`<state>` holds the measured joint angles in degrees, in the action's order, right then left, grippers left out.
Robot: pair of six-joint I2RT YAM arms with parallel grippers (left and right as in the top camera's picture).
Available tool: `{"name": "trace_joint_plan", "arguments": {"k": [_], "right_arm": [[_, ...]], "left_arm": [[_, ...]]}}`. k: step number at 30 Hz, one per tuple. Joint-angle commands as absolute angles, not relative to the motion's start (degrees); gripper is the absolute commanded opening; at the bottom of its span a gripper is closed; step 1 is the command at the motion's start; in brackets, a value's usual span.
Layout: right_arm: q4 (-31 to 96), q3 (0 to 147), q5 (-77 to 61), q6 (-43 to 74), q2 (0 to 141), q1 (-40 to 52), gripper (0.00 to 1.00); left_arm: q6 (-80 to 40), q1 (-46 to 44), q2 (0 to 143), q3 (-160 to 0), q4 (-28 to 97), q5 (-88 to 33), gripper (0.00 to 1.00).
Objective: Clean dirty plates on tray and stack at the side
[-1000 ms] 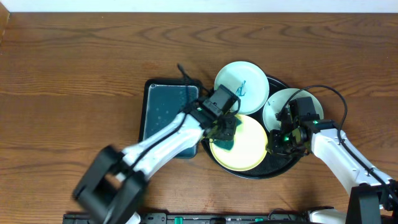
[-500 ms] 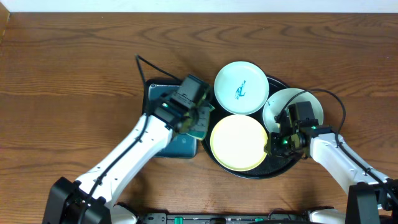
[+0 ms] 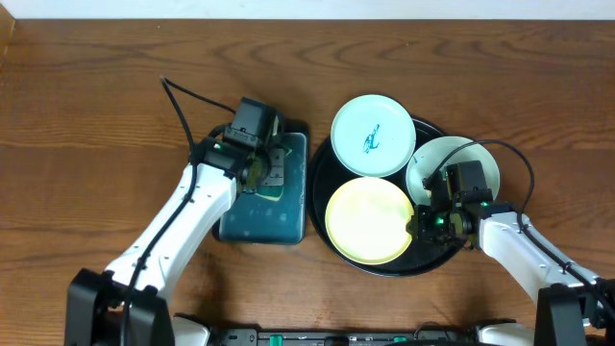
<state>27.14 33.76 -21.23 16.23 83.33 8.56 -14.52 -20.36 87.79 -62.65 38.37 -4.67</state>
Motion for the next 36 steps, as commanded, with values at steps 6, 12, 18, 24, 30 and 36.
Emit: {"name": "trace_joint_plan", "arguments": {"k": [6,12,18,24,30,36], "right_arm": [[26.26,32.93,-21.47,17.37,83.42,9.1,0.01],[26.22,33.01,-21.5,17.23,83.07,9.1,0.01],[28.32,34.24,-21.21,16.62,78.63,9.1,0.01],[31.59,36.64,-14.28,16.62,70.54,9.1,0.01],[31.9,37.91,-5.82,16.67,64.88,9.1,0.01],[35.18,41.39,-1.3,15.7,64.45,9.17,0.01]], "left_arm": [[-13.37,-19.99,93.34,-62.0,38.11,-4.01,0.08],[-13.39,-19.99,97.3,-62.0,38.04,-4.01,0.08],[-13.39,-19.99,98.87,-62.0,37.74,-4.01,0.08],[-13.8,-19.99,98.87,-62.0,37.39,-4.03,0.08],[-13.8,-19.99,98.87,-62.0,37.23,-4.03,0.08],[-13.8,-19.99,98.87,-62.0,37.23,-4.03,0.08]]}}
